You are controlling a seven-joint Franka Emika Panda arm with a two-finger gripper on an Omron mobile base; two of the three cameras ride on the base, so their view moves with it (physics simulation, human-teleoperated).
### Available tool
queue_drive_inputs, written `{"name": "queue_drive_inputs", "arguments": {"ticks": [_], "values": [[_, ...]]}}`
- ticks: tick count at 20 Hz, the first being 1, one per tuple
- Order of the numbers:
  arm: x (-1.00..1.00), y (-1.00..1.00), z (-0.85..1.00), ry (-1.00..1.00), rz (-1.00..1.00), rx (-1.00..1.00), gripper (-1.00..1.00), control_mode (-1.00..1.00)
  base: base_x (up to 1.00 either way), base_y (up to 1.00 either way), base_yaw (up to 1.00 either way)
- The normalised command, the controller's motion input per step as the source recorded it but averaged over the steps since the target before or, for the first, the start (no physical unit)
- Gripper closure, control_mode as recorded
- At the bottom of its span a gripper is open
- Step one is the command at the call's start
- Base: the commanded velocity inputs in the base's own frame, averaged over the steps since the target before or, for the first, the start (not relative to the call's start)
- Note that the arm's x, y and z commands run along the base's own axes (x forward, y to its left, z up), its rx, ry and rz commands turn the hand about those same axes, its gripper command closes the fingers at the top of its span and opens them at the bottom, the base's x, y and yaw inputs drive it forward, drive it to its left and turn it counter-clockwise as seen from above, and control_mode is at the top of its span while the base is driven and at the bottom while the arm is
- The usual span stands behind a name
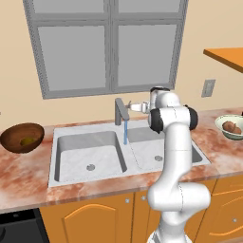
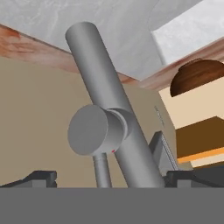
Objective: Pick the onions from the sink and place them in one bowl. Place the lemon in the other bowl. Then turn off the sink faucet.
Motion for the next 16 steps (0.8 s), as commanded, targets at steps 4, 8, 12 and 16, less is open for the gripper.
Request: {"name": "queue_drive_inputs", "arguments": {"ticks": [4,8,12,16], "values": [[0.58,0.00,-0.12,-0.08,0.30,0.07,-1.00,-1.00,0.00,0.00,0.00],[0.58,0.00,-0.17,-0.10,0.31,0.07,-1.00,-1.00,0.00,0.00,0.00],[0.66,0.04,-0.16,-0.09,0.34,0.07,-1.00,-1.00,0.00,0.00,0.00],[0.68,0.23,-0.16,-0.08,0.32,0.07,-1.00,-1.00,0.00,0.00,0.00]]}}
